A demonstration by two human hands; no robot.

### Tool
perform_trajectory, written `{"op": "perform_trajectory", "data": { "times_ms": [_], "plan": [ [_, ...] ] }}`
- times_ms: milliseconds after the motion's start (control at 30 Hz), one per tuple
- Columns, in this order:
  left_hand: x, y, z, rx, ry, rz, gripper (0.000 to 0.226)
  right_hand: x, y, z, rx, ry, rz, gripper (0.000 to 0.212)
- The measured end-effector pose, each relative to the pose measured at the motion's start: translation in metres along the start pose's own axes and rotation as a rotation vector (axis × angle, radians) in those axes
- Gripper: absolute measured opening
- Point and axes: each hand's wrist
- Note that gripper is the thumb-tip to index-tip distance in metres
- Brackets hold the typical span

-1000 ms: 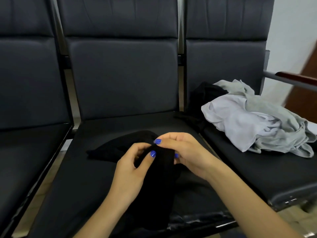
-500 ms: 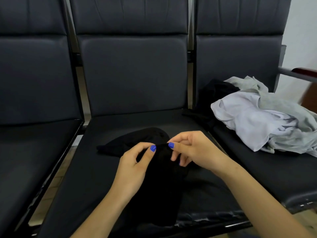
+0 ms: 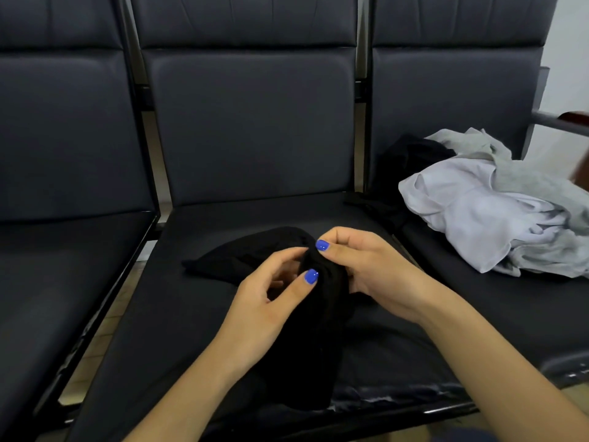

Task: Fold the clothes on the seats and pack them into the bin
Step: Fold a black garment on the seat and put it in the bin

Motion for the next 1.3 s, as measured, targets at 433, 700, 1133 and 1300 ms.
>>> {"op": "perform_trajectory", "data": {
  "times_ms": [433,700,1133,1300],
  "plan": [
    [-0.016,0.013,0.006,-0.021,0.444,0.167,0.029,-0.009,-0.001,-0.004,0.188,0.239,0.09,0.036],
    [-0.016,0.009,0.014,-0.068,0.864,0.379,0.032,-0.027,-0.01,0.007,-0.01,0.647,0.095,0.032],
    [-0.022,0.013,0.029,-0.177,1.064,0.276,0.037,-0.054,-0.018,0.047,-0.488,0.772,-0.111,0.014],
    [-0.019,0.015,0.034,-0.283,1.03,0.262,0.035,-0.055,-0.014,0.056,-0.493,0.716,-0.179,0.016]
  ]
}}
Point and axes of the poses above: each hand's wrist, its own y-axis away from the middle knuckle, its own z-axis out of the back of the hand, x = y × z, and after that the axes turned 8 degrees about z, right-handed
